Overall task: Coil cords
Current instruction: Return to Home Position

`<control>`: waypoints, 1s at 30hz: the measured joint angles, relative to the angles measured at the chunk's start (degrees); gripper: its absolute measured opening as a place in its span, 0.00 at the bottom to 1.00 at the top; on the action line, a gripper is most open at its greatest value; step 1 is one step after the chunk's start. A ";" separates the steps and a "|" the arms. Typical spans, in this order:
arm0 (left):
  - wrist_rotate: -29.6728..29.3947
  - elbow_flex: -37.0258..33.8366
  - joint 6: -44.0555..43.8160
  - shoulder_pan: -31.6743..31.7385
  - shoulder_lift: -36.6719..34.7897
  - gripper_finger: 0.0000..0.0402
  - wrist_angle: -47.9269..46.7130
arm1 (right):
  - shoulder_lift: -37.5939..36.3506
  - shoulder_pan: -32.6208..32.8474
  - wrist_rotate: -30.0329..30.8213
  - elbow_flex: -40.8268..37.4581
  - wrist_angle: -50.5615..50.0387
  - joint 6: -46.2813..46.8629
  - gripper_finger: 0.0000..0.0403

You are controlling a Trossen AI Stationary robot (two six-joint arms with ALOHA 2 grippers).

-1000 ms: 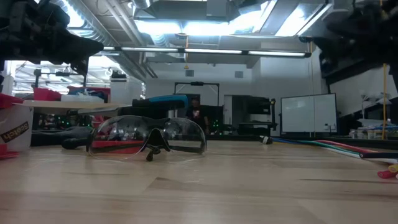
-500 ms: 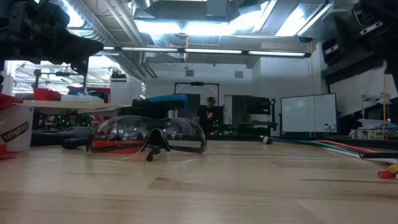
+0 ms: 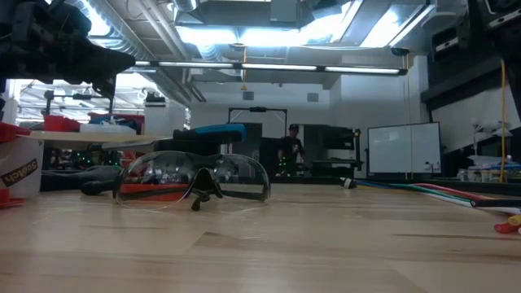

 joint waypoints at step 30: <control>-0.06 0.00 0.00 0.00 0.00 0.01 -0.01 | 0.05 6.82 39.11 -0.07 -31.62 -26.41 0.47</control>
